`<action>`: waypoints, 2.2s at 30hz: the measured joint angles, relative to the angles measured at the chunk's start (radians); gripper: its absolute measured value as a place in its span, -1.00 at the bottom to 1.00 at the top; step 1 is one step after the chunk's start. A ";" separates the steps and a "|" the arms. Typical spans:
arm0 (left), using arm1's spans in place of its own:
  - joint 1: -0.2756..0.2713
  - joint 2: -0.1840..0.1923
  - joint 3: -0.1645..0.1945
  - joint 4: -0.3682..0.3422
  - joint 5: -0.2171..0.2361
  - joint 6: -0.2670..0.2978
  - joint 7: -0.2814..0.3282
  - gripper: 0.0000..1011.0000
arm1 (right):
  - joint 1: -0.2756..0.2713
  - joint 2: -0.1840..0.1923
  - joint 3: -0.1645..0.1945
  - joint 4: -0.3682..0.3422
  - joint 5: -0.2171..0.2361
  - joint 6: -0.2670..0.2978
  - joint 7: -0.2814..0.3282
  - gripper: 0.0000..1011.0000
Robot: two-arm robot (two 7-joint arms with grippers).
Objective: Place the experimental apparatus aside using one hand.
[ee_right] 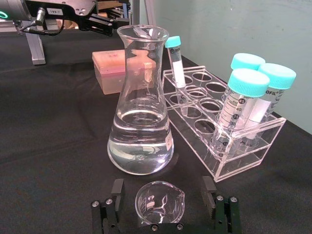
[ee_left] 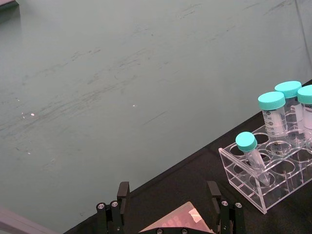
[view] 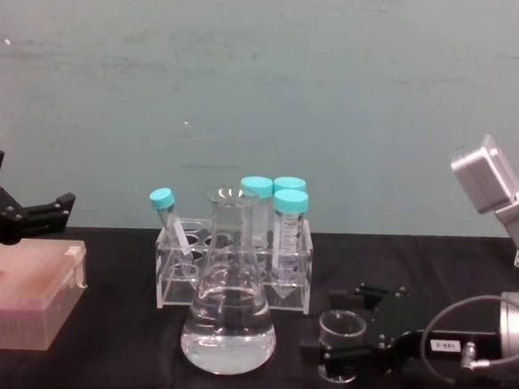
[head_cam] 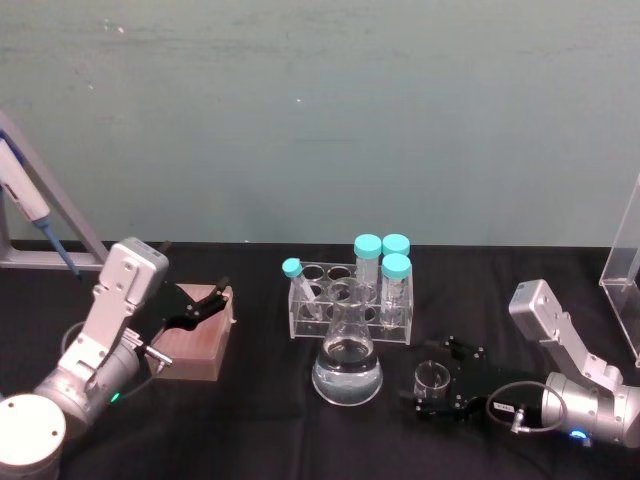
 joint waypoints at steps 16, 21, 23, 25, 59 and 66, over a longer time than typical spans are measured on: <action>0.000 0.000 0.000 0.000 0.000 0.000 0.000 0.98 | 0.012 -0.010 0.000 0.024 -0.004 -0.003 0.001 0.98; 0.000 0.000 0.000 0.000 0.000 0.000 0.000 0.98 | 0.012 -0.009 0.000 0.022 -0.004 -0.003 0.001 0.98; 0.000 0.000 0.000 0.000 0.000 0.000 0.000 0.98 | 0.011 -0.009 0.000 0.022 -0.004 -0.003 0.001 0.98; 0.000 0.000 0.000 0.000 0.000 0.000 0.000 0.98 | 0.011 -0.009 0.000 0.021 -0.004 -0.003 0.001 0.98; 0.000 0.000 0.000 0.000 0.000 0.000 0.000 0.98 | 0.008 -0.006 0.000 0.015 -0.006 -0.006 -0.003 -0.01; 0.000 0.000 0.000 0.000 0.000 0.000 0.000 0.98 | -0.005 0.002 0.018 -0.015 -0.032 -0.018 -0.078 -0.01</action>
